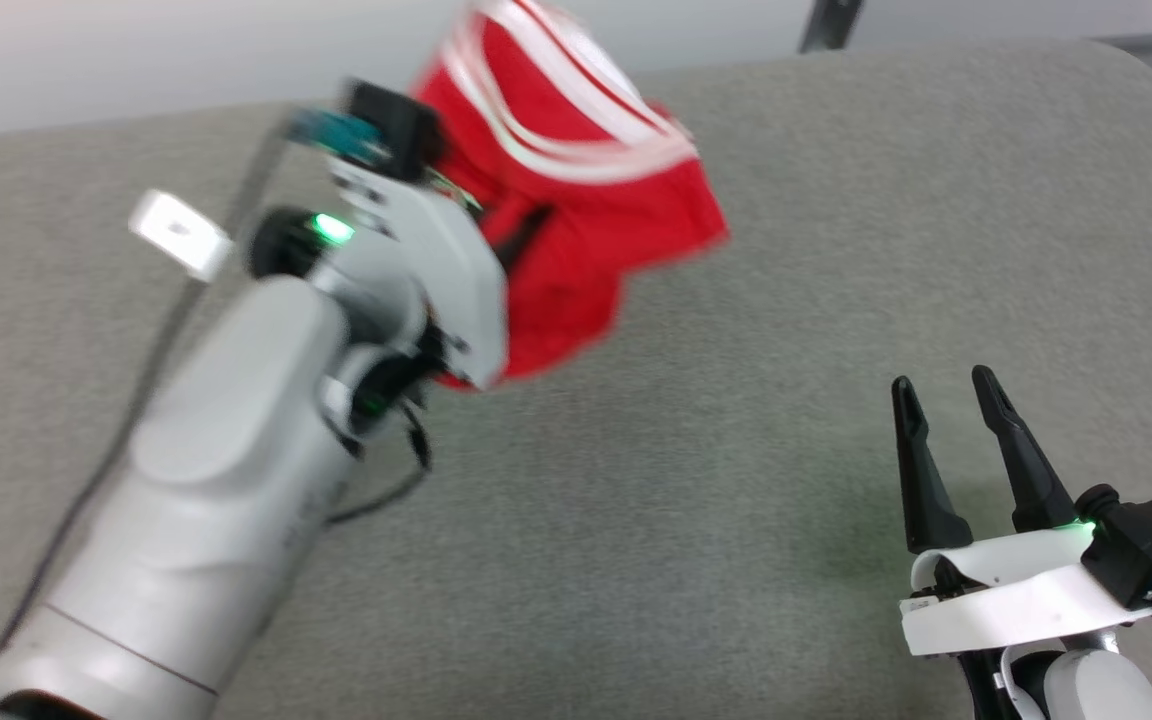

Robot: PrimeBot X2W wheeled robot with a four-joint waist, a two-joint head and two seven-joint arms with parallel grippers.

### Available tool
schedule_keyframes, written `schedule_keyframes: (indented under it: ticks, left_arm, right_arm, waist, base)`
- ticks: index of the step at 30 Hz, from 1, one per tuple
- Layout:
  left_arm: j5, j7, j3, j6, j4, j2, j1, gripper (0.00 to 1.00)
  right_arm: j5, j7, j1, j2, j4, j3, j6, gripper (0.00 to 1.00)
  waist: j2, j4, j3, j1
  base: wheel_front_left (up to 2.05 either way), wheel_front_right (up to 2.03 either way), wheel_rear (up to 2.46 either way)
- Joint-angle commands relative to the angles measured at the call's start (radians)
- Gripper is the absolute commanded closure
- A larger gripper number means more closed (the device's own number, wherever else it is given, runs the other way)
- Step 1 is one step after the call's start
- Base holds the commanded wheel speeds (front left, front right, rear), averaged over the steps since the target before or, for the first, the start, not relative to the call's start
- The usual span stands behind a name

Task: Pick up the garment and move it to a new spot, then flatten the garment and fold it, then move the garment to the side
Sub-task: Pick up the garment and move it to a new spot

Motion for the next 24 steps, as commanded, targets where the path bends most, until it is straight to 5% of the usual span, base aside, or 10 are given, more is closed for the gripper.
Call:
schedule_keyframes:
  ticks: [1,19,20,21,22,24]
  left_arm:
    - [-0.005,-0.001,-0.011,-0.002,-0.002,0.002,0.010,1.00]
    - [-0.066,0.152,-0.311,0.001,0.296,0.006,0.007,1.00]
    - [-0.074,0.153,-0.320,0.001,0.300,0.006,0.005,0.87]
    - [-0.080,0.150,-0.330,0.002,0.301,0.004,0.001,0.55]
    - [-0.086,0.137,-0.340,0.002,0.296,0.003,-0.003,0.00]
    - [-0.099,0.120,-0.356,0.001,0.291,0.000,-0.009,0.00]
  right_arm:
    - [0.008,-0.006,0.007,0.005,0.001,-0.005,0.000,0.00]
    - [0.077,-0.011,-0.028,0.019,-0.015,0.009,0.000,0.00]
    - [0.079,-0.011,-0.027,0.019,-0.015,0.010,0.000,0.00]
    - [0.079,-0.011,-0.025,0.019,-0.014,0.007,0.000,0.00]
    - [0.079,-0.011,-0.023,0.019,-0.014,0.004,0.000,0.00]
    - [0.071,-0.010,-0.017,0.019,-0.011,-0.001,0.000,0.00]
  waist:
    - [0.0000,-0.040,0.029,0.0000]
    - [0.0000,-0.183,0.121,0.0000]
    - [0.0000,-0.184,0.119,0.0000]
    - [0.0000,-0.181,0.116,0.0000]
    - [0.0000,-0.177,0.114,0.0000]
    - [0.0000,-0.162,0.103,0.0000]
  base:
    - [0.00,0.00,0.00]
    - [0.00,0.00,0.00]
    - [0.00,0.00,0.00]
    - [0.00,0.00,0.00]
    - [0.00,0.00,0.00]
    - [0.00,0.00,0.00]
